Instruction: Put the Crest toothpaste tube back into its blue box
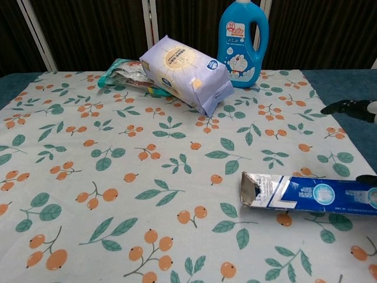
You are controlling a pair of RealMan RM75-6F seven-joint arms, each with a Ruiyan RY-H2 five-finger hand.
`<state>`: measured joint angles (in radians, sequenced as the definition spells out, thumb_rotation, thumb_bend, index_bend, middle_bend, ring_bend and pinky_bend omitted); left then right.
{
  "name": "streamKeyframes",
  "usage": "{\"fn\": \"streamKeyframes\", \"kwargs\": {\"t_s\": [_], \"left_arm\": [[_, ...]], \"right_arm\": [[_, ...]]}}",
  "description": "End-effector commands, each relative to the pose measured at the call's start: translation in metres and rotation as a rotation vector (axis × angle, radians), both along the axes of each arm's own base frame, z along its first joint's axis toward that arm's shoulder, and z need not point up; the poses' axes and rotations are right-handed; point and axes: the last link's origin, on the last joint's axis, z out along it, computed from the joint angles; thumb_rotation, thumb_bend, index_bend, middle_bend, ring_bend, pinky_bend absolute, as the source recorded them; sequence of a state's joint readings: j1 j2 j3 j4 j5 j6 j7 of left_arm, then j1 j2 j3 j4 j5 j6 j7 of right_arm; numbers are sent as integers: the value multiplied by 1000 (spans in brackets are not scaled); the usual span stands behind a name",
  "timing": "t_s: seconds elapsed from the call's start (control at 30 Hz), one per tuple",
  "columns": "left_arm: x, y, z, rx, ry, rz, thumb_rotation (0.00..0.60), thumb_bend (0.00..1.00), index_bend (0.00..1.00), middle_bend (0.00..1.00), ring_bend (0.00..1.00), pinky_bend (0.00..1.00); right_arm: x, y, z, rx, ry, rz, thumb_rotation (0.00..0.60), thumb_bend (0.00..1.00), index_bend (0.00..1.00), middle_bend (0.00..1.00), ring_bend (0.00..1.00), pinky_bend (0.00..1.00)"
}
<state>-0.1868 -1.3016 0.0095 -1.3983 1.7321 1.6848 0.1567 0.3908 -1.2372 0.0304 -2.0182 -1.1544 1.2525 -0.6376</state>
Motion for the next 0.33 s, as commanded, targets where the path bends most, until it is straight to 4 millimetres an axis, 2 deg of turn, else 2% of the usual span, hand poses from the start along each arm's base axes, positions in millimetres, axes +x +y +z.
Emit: {"fn": "streamKeyframes", "kwargs": {"t_s": [0.03,0.2,0.33], "left_arm": [[-1,-4,3,5,-3,6,600,126,144,139,194,168],[-7,-10,12,34,4,32,600,118,128,115,160,132],[-16,-15,21,62,26,106,600,96,55,45,78,78]], "right_arm": [[-12,5,19,-45,20,-5,600,258,0,0,0,126],[-44,18,55,-149,9,-28,600,258,0,0,0,119],[-75,35,79,-224,0,-50,600,258,0,0,0,93]]}}
